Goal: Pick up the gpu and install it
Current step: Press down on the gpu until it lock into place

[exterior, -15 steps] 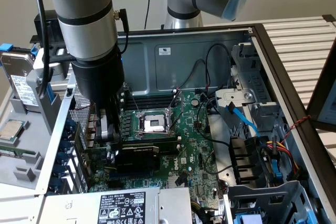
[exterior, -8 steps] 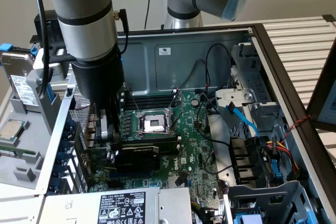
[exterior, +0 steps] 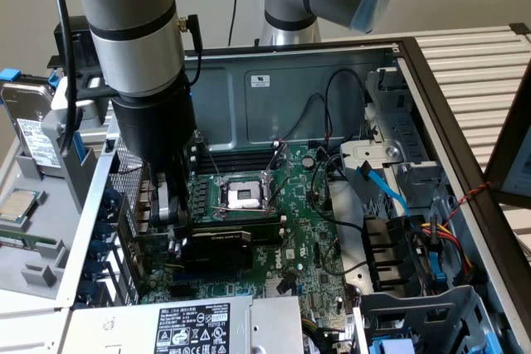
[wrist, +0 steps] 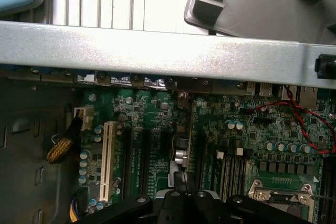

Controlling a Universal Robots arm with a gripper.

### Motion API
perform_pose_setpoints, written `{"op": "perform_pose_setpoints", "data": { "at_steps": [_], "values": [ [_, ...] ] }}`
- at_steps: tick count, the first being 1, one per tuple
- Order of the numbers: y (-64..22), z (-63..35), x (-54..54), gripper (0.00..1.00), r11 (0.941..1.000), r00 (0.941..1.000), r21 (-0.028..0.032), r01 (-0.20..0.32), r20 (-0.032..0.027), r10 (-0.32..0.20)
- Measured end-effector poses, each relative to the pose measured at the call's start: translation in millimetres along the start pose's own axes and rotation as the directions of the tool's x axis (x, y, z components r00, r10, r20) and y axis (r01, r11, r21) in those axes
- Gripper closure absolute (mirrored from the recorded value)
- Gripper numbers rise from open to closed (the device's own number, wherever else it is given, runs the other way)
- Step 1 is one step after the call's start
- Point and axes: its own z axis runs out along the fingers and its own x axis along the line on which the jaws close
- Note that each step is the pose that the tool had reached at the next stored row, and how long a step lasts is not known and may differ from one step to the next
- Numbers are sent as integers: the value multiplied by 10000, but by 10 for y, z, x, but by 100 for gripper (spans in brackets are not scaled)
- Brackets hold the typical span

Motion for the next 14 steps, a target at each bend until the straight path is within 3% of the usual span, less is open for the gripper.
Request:
{"op": "perform_pose_setpoints", "data": {
  "at_steps": [14],
  "values": [
    [-1, 10, 3, 89, 10000, 10000, 0, -2, 52, 2]
  ]
}}
